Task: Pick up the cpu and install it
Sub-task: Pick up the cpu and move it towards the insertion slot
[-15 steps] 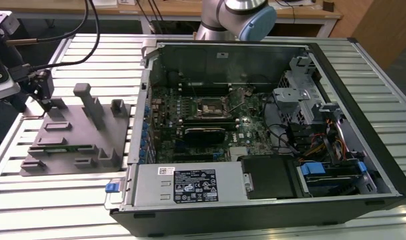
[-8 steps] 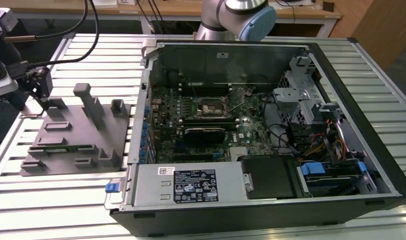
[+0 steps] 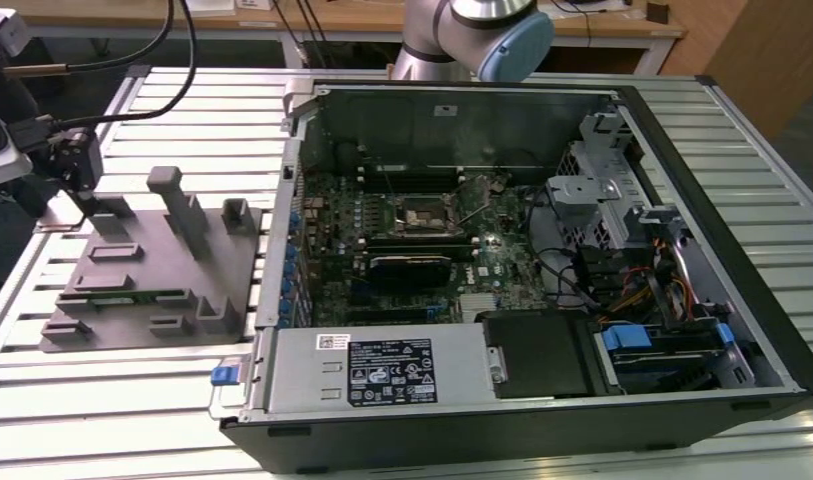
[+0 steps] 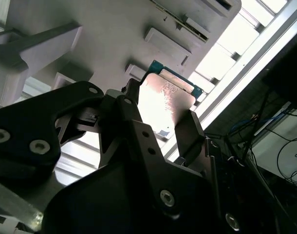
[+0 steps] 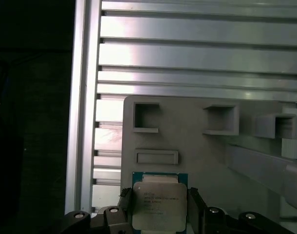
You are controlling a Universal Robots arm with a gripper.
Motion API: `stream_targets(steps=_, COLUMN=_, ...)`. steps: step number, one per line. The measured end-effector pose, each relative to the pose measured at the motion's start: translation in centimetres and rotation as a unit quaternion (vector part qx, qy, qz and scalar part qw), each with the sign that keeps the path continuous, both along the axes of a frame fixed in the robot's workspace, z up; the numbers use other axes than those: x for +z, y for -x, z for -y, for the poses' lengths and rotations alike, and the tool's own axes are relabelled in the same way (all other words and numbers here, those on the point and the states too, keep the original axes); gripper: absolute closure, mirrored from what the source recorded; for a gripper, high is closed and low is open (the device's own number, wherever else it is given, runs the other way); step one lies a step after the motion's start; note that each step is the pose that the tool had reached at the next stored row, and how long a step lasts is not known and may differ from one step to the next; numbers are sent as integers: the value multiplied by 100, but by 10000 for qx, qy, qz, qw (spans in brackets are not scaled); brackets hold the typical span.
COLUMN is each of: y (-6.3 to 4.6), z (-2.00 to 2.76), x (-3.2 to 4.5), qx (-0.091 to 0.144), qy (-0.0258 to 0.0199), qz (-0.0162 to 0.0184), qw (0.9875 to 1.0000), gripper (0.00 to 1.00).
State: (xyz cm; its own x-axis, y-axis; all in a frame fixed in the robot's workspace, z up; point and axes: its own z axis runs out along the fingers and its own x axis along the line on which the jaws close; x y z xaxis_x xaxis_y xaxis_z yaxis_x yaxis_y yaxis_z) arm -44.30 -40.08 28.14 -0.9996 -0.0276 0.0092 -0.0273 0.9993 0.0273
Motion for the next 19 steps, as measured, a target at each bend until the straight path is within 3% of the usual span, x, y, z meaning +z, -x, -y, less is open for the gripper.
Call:
stream_targets(steps=14, y=0, z=-12, x=117, qx=0, qy=0, qz=0, qw=10000, gripper=46)
stream_targets(steps=15, y=0, z=-19, x=165, qx=0, qy=0, qz=0, qw=10000, gripper=46)
stream_targets(steps=19, y=0, z=-22, x=196, qx=0, qy=0, qz=0, qw=10000, gripper=46)
